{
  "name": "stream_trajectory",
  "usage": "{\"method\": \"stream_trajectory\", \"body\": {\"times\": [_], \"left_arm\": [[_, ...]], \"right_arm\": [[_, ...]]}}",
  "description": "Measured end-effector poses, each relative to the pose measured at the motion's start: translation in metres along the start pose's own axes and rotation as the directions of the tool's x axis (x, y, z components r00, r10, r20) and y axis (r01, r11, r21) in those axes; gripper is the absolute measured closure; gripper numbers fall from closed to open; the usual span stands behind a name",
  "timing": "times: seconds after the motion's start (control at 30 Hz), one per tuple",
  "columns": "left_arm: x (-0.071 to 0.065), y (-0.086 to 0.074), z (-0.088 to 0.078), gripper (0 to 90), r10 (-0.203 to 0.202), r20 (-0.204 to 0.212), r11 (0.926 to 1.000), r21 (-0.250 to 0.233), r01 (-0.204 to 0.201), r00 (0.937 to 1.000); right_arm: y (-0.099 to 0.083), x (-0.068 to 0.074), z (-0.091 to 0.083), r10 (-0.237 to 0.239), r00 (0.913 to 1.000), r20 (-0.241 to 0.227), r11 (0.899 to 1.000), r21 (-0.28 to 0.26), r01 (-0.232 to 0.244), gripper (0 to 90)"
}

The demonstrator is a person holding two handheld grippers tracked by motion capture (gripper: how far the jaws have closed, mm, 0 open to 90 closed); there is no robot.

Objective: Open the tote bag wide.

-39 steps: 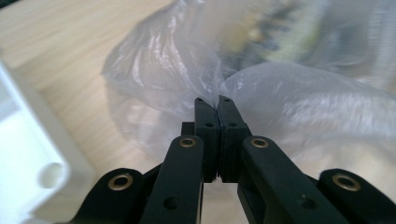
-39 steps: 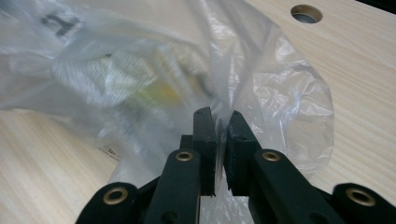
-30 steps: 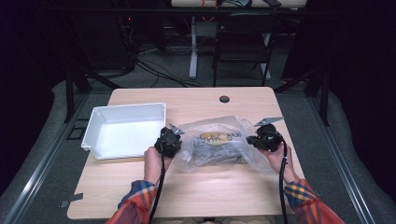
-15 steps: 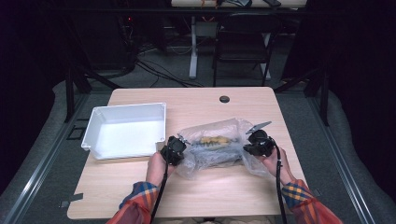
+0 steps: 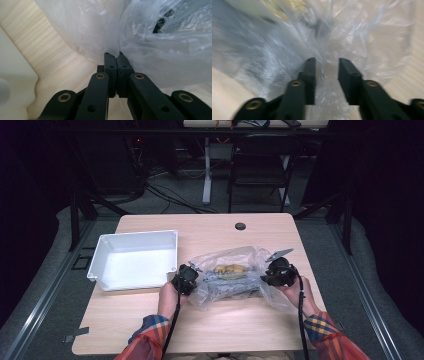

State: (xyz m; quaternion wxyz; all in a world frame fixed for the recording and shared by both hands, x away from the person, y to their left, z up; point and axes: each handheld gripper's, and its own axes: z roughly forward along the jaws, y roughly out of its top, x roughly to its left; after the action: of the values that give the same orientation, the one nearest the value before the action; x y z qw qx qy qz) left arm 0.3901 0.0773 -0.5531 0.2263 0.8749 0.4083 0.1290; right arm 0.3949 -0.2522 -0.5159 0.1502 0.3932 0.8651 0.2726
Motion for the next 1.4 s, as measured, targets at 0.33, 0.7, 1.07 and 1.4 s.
{"method": "stream_trajectory", "body": {"times": [0.33,0.7,1.07,1.4], "left_arm": [[0.004,0.001,-0.010,88.6,-0.036,0.055,0.9986,-0.037,0.038,0.9978],[0.010,0.002,-0.015,88.5,-0.062,0.076,0.9956,-0.065,0.067,0.9952],[0.010,0.002,-0.015,87.7,-0.064,0.088,0.9953,-0.068,0.070,0.9941],[0.012,0.002,-0.017,87.4,-0.070,0.099,0.9935,-0.082,0.079,0.9926]], "right_arm": [[0.001,0.037,-0.051,-0.188,0.9698,-0.156,0.975,-0.147,0.165,49.2],[-0.008,0.049,-0.020,-0.217,0.9747,-0.053,0.976,-0.031,0.216,86.5],[-0.010,0.048,-0.014,-0.184,0.9824,-0.032,0.983,-0.024,0.183,49.8],[-0.013,0.049,-0.015,-0.170,0.9841,-0.051,0.985,-0.044,0.168,90.0]]}}
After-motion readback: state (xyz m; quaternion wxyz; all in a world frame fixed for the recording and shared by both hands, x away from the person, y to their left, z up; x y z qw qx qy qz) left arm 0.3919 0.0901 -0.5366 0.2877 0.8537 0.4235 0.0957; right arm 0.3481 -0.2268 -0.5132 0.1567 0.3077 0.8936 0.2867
